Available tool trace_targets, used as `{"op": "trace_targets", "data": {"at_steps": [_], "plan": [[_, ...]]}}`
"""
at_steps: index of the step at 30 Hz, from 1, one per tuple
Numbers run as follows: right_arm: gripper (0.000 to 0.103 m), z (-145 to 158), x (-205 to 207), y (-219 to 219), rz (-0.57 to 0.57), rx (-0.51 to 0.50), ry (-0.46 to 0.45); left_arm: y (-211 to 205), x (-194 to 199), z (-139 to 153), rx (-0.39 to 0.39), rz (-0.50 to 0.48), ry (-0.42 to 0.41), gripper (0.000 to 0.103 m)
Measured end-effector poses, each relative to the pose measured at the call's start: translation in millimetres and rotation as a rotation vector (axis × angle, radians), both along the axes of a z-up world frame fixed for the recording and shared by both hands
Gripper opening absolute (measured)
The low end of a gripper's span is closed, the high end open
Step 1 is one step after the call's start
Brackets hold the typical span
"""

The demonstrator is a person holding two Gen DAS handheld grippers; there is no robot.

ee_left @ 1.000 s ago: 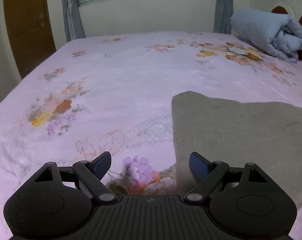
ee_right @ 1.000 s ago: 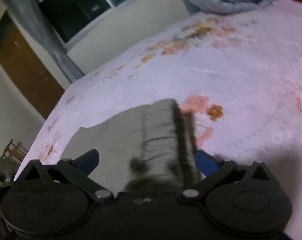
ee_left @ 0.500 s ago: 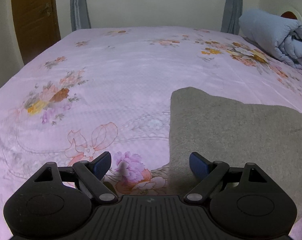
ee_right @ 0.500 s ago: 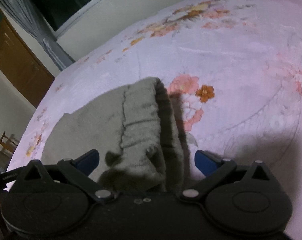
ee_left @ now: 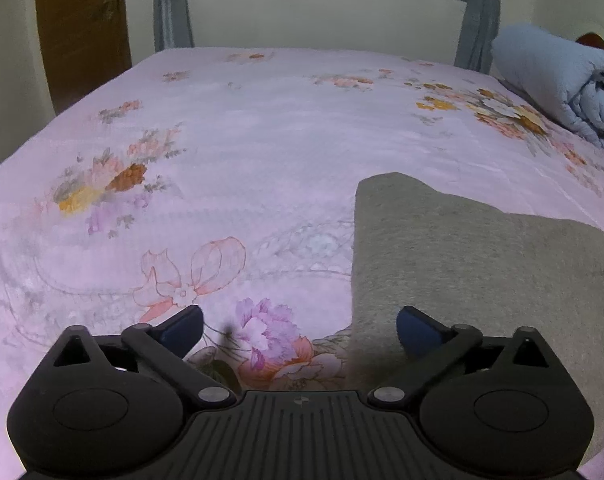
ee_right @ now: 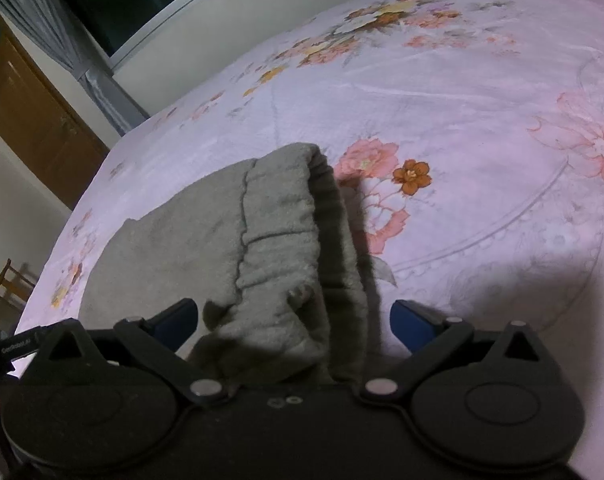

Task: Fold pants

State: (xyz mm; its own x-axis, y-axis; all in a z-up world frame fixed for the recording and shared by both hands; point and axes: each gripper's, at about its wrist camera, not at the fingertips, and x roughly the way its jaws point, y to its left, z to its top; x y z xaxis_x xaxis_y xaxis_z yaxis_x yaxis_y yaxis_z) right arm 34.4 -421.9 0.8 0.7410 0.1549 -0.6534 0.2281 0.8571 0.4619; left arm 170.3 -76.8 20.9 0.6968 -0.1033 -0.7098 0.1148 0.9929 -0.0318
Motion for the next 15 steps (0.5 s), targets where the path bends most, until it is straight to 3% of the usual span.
{"op": "trace_targets", "data": {"at_steps": [4,15], "plan": [[0.097,-3.9,0.9,-4.8,-0.005,0.035,0.000,5.6,4.1,-4.7,-0.049,0.016,0.036,0.103],[0.097,-6.6,2.6,-7.3,-0.001,0.043,0.011,5.1,5.9,-8.6,-0.069,0.004,0.042,0.103]]}}
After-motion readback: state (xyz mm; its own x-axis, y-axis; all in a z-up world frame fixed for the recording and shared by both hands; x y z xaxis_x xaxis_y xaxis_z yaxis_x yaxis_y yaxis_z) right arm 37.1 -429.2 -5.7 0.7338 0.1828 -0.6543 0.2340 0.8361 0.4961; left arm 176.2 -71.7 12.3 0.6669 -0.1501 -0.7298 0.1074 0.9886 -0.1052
